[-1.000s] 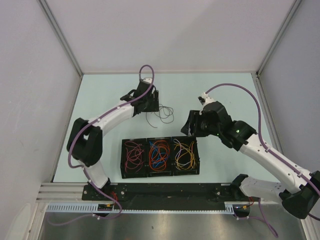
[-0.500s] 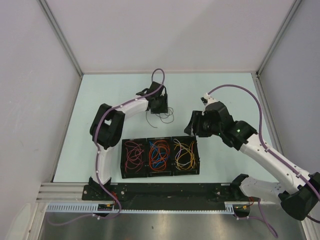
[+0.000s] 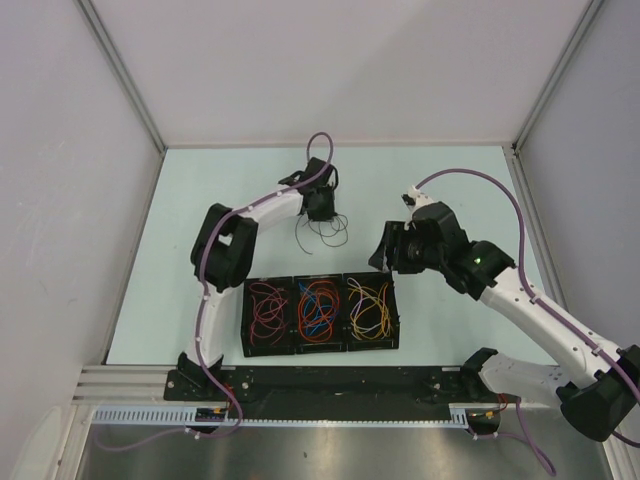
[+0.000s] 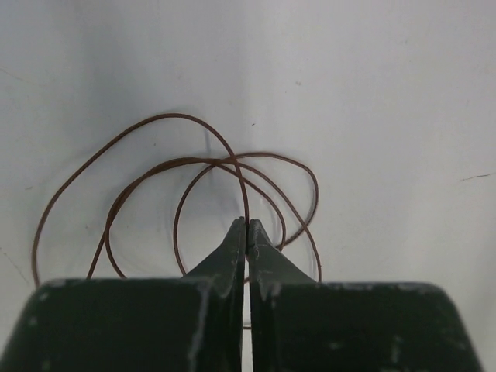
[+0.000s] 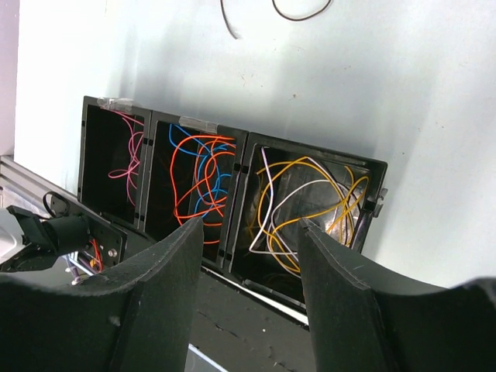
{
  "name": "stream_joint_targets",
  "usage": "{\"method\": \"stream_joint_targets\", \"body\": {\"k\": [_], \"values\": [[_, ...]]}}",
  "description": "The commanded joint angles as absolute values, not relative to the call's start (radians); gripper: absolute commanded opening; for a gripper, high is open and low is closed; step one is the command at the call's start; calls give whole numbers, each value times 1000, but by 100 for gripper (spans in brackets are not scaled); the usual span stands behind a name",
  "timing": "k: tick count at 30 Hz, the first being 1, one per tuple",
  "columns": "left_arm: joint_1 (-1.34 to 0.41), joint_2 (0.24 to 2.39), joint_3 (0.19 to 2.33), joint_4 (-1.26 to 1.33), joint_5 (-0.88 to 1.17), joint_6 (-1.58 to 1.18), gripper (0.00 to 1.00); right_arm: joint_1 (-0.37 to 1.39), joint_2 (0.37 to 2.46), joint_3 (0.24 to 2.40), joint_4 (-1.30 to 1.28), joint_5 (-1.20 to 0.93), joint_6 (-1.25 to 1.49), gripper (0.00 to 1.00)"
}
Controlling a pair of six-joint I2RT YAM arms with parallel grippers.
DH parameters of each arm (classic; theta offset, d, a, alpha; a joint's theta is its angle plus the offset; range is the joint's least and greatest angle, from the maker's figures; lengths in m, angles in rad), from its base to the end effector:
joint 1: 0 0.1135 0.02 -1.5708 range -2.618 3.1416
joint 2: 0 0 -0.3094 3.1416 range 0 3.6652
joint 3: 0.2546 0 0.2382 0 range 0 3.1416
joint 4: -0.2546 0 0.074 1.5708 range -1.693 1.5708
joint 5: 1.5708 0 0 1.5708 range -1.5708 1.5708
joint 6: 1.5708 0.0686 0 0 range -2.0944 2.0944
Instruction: Untangle the cables
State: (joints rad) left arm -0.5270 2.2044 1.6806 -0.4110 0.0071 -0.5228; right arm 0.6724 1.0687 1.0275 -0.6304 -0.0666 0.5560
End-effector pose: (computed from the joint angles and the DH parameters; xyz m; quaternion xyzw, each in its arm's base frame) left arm 0.4470 -0.2607 0.1848 0.0031 0.9499 -0.1596 0.2689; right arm 0.1657 0.1377 0.3465 -0.0668 0.8978 0.2748 0.3377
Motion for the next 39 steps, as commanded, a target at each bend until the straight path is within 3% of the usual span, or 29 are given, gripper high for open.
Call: {"method": "stream_joint_targets", "body": {"k": [1,6,13,23,39], "values": [[-525,2162,1850,-497,-49,-488,0,667,1049,1025,-606,-83,538,56],[-544,1866,1988,-572,-101,-401,0,666,1028,1022,-614,-74,546,56],[-555,1591,2039,-485,83,-262,0,667,1020,1022,-581,-97,577,56],[-569,1516,1902,-646,11,-239,0,695,966,1020,-627,-60,598,56],[-583,1315,1764,-683,-89,-206,0,750,934,1022,-595,-58,641,56]]}}
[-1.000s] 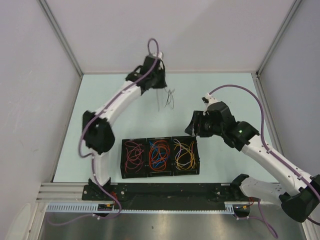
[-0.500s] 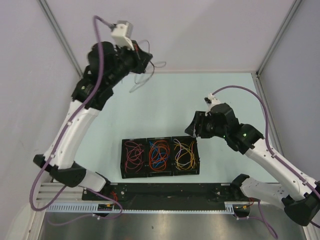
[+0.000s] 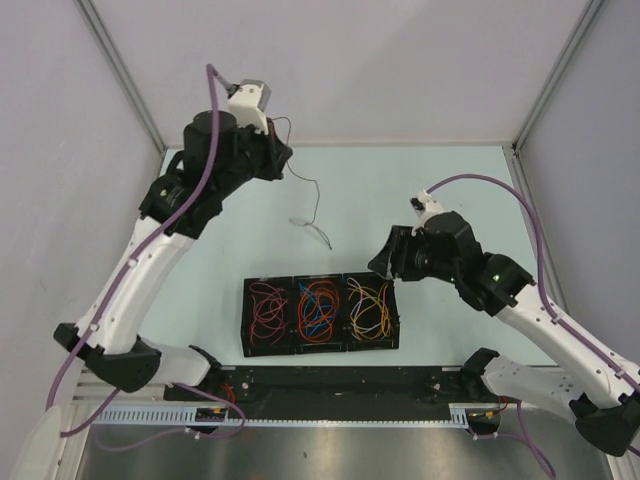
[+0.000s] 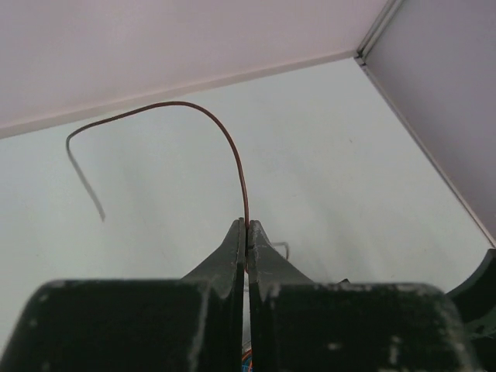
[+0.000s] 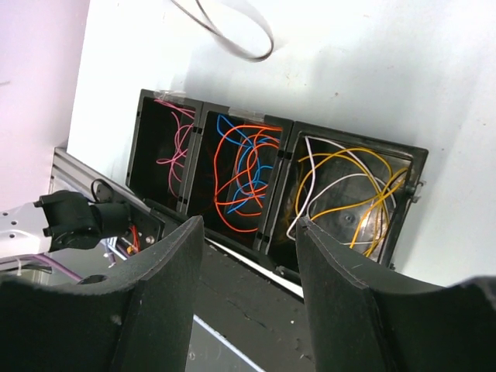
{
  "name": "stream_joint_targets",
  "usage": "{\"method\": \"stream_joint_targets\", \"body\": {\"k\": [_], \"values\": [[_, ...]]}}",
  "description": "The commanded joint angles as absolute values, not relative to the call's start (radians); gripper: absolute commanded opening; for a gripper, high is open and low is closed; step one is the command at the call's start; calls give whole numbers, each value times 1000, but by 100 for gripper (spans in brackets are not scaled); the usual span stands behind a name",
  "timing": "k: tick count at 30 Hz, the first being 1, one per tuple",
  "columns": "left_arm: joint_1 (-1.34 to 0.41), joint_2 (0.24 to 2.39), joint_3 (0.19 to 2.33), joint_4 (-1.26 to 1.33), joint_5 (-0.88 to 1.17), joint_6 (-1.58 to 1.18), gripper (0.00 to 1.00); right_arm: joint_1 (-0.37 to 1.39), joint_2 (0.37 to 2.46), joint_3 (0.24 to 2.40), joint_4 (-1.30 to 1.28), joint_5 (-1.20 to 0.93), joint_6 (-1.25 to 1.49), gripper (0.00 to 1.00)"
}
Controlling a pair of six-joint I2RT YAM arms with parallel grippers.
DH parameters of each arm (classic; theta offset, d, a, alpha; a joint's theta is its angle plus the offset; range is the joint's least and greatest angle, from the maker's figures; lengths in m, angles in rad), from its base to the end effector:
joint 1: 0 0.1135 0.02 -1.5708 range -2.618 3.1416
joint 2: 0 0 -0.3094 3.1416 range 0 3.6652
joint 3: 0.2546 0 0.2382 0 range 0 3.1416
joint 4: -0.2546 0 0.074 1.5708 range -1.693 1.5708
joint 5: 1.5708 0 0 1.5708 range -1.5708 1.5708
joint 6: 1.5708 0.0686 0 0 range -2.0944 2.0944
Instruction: Untangle the cables
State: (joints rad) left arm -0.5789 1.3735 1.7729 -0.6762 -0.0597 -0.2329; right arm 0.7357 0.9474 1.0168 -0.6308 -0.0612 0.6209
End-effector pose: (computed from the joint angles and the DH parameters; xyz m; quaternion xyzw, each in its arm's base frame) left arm 0.2412 -0.1527 0.5229 0.1196 0.7887 -0.2160 0.5630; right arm 0.1349 0.1278 0.3647 -0.0650 0.8726 0.3241 0.3595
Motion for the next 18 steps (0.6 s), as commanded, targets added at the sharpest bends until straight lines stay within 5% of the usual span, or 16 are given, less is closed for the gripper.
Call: {"method": "stream_joint_targets", "body": {"k": [1,18], "values": [[-583,1301,1763,-689,-92,-203,1,753,934,1022,-600,-55,643,56],[-583,1085,1813,-784,-118,-213,0,813,948,1020,-606,-8,663,56]]}}
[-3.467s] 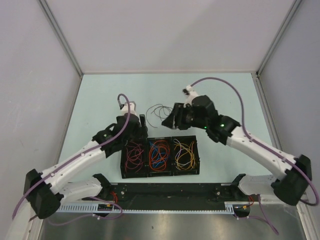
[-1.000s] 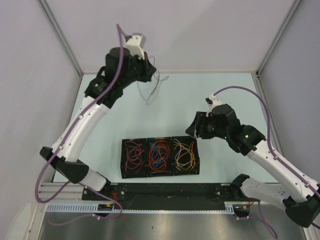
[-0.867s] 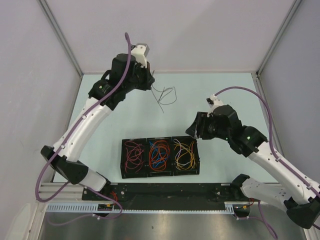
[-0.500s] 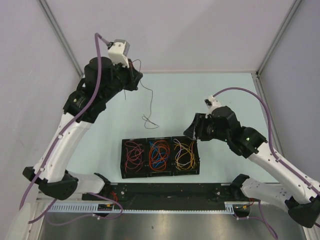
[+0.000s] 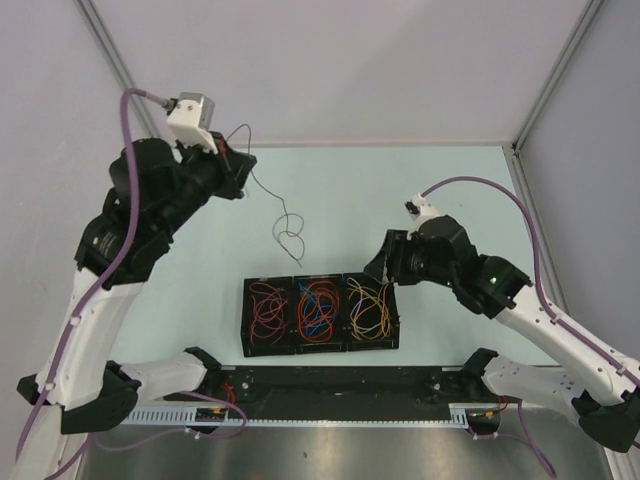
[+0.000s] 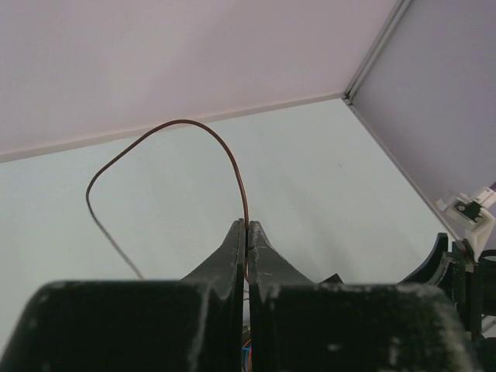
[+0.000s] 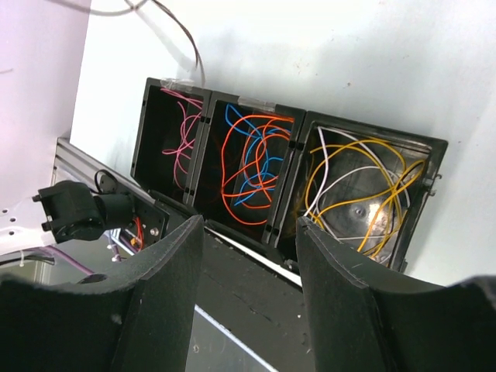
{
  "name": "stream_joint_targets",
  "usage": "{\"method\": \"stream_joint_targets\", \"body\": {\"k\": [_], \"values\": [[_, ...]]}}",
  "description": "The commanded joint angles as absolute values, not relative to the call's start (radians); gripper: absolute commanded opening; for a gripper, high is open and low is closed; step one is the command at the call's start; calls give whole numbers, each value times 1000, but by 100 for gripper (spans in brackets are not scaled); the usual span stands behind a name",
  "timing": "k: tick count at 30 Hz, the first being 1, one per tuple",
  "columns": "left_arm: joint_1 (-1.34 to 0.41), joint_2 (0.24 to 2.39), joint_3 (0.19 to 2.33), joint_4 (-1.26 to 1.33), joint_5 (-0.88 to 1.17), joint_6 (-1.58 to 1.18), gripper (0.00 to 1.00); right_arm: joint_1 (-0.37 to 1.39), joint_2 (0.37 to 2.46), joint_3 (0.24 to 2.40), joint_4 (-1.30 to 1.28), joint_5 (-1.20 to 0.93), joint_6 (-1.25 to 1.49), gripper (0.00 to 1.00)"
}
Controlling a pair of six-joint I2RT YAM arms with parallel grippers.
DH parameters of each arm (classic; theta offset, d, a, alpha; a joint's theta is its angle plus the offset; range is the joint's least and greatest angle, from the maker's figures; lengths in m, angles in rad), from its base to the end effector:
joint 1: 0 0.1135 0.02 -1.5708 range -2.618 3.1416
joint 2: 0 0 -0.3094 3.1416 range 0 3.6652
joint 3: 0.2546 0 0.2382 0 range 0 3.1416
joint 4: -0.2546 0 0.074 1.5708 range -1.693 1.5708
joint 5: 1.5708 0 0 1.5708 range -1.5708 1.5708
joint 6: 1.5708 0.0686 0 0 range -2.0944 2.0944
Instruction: Untangle the cables
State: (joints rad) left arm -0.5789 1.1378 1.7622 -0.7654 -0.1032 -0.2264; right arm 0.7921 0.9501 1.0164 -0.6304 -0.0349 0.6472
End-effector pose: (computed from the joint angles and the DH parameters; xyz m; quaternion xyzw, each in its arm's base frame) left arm 0.1570 -0.0942 0.5578 0.0990 0.7484 -0.2207 0.6176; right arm 0.1293 0.1345 0.3641 -0.0718 0.8729 0.3294 0.3526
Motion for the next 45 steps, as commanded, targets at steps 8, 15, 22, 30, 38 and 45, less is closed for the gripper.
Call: {"method": "stream_joint_targets", "body": {"k": [8,15,22,30,38,45], "values": [[-583,1020,1809,-813,-64,-259,0,838,939,1014,-608,32,678,55],[-583,902,1666,-827,-84,-313,0,850,931,988,-592,31,687,55],[-583,799,1530,-879,-84,-377,0,867,933,971,-581,26,690,55],[-581,683,1371,-927,-58,-457,0,885,920,951,-578,32,701,55],[-581,640,1232,-907,-48,-489,0,907,901,950,-586,52,718,55],[-583,611,1117,-864,-11,-529,0,920,884,946,-617,78,727,55]]}}
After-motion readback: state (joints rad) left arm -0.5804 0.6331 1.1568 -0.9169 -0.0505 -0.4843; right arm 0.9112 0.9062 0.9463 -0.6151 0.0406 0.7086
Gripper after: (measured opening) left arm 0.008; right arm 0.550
